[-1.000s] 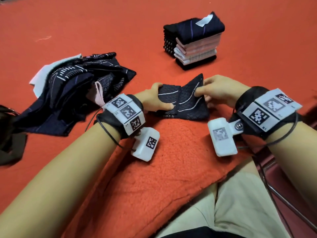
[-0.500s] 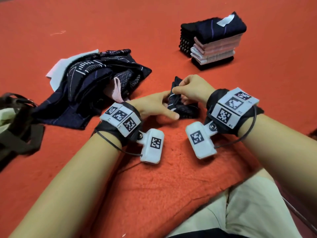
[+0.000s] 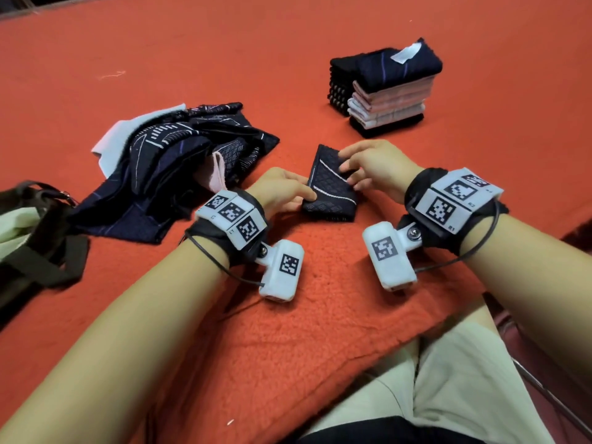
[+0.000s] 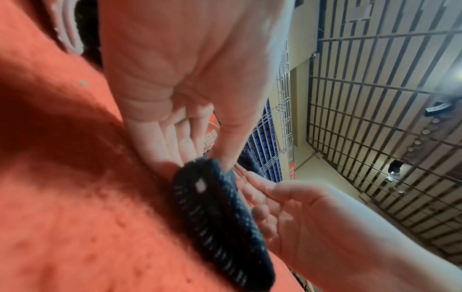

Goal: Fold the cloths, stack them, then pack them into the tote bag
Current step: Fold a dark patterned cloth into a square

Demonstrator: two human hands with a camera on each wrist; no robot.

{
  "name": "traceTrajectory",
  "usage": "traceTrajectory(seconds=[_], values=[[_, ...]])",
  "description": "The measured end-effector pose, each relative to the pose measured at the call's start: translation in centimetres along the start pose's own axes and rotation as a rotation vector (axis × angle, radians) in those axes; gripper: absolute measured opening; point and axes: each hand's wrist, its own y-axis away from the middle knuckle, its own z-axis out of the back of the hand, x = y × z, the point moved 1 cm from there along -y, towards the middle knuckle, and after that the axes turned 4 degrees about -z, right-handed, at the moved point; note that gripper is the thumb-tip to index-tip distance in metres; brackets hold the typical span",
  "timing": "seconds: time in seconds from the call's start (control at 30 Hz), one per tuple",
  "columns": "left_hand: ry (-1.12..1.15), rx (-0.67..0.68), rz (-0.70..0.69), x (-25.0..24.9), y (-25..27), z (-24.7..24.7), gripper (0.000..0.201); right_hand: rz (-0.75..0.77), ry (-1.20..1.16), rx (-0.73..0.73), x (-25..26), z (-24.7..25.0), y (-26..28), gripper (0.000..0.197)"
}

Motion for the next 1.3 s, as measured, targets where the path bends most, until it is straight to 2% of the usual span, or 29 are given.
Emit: traceTrajectory(seconds=[0.07, 0.13, 0.2, 0.3, 0.4, 0.6, 0.8, 0.9, 1.0, 1.13, 1.23, 1.3], values=[[0.062, -0.054, -0.03, -0.7, 0.3, -0.1, 0.021, 0.081, 0.101, -0.152, -0.2, 1.1, -0.1, 0.017], [0.107, -0.06, -0.077, -1.6, 0.7, -0.2, 0.023, 0.119, 0.159, -0.207, -0.3, 2.2, -0.1, 0.009], [0.119, -0.017, -0.124, -2.5, 0.9, -0.1, 0.028, 0.091, 0.145, -0.153, -0.3, 2.7, 0.0, 0.005], [0.091, 0.083, -0.177, -3.8, 1.2, -0.5, 0.032, 0.037, 0.148, -0.094, -0.3, 3.4, -0.1, 0.025], [0.081, 0.13, -0.19, -4.6, 1.5, -1.6, 0.034, 0.008, 0.071, -0.096, -0.8, 4.3, -0.2, 0.034], [-0.017, 0.138, -0.22, -5.5, 1.5, -3.9, 0.04, 0.028, 0.01, -0.127, -2.0, 5.5, -0.1, 0.016], [-0.106, 0.068, -0.226, -6.2, 1.2, -5.6, 0.027, 0.107, -0.022, -0.251, -2.1, 7.0, -1.5, 0.02], [-0.036, 0.048, -0.21, -6.7, 0.4, -6.0, 0.025, 0.142, -0.07, -0.299, -1.2, 8.0, -2.3, 0.026], [0.062, -0.048, -0.16, -7.9, -0.9, -6.1, 0.018, 0.149, -0.16, -0.335, -0.3, 9.3, -3.5, 0.03], [0.098, -0.12, -0.134, -9.9, -3.2, -5.8, 0.016, 0.154, -0.231, -0.309, 1.4, 11.2, -5.1, 0.024], [0.175, -0.172, -0.166, -11.9, -5.0, -5.7, 0.004, 0.209, -0.263, -0.295, 3.0, 12.6, -6.5, 0.006], [0.231, -0.217, -0.194, -13.3, -6.6, -5.5, 0.008, 0.231, -0.295, -0.271, 4.1, 13.7, -7.8, 0.004]])
